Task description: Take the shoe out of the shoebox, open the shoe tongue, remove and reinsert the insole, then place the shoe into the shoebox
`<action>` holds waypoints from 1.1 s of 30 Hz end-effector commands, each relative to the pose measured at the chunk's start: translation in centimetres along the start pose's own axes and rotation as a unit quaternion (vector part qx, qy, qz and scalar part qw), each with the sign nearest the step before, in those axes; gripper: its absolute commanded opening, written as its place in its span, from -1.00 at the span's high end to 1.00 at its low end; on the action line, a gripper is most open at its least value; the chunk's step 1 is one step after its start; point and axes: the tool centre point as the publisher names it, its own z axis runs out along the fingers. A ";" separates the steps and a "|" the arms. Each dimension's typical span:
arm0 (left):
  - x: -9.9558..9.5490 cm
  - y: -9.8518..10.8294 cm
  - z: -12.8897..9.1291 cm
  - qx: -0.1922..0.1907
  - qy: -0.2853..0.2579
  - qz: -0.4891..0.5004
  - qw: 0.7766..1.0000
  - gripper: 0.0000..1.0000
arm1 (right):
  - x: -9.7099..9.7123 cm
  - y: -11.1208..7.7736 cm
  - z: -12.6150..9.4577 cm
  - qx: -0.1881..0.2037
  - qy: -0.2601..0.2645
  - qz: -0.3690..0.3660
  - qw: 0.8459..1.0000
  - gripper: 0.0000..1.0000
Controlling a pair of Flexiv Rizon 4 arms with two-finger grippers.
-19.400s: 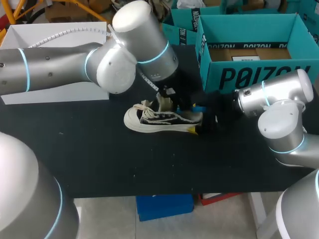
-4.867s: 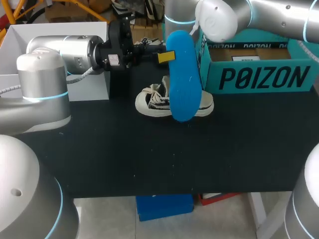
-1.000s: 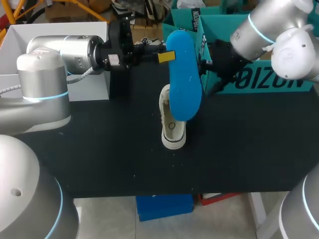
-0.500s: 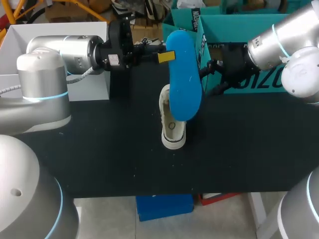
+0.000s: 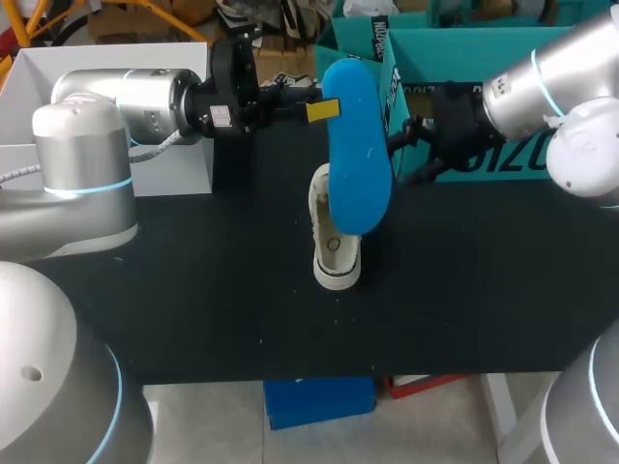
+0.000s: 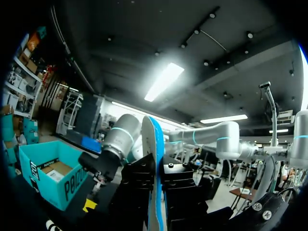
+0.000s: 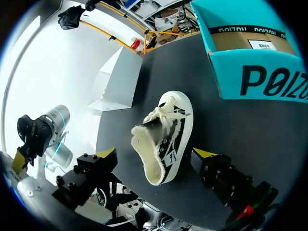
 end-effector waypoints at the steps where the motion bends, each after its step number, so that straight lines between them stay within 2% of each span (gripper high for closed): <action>1: 0.0 0.1 0.1 0.001 -0.001 0.001 1.000 1.00 | 0.0 0.1 0.1 0.000 0.000 0.000 1.000 -1.00; 8: 0.0 0.1 0.1 0.001 -0.001 0.001 1.000 1.00 | 0.0 0.1 0.1 0.000 0.000 0.000 1.000 -1.00; 10: 0.0 0.1 0.1 0.001 -0.001 0.001 1.000 1.00 | 0.0 0.1 -0.1 -0.003 0.031 0.004 1.000 -1.00; 21: 0.0 0.1 0.1 0.001 -0.001 0.001 1.000 1.00 | 0.5 0.6 -1.1 -0.011 0.112 0.020 0.993 -1.00; 33: 0.0 0.1 0.1 0.001 -0.001 0.001 1.000 1.00 | 0.6 0.6 -1.9 -0.017 0.223 0.058 0.973 -1.00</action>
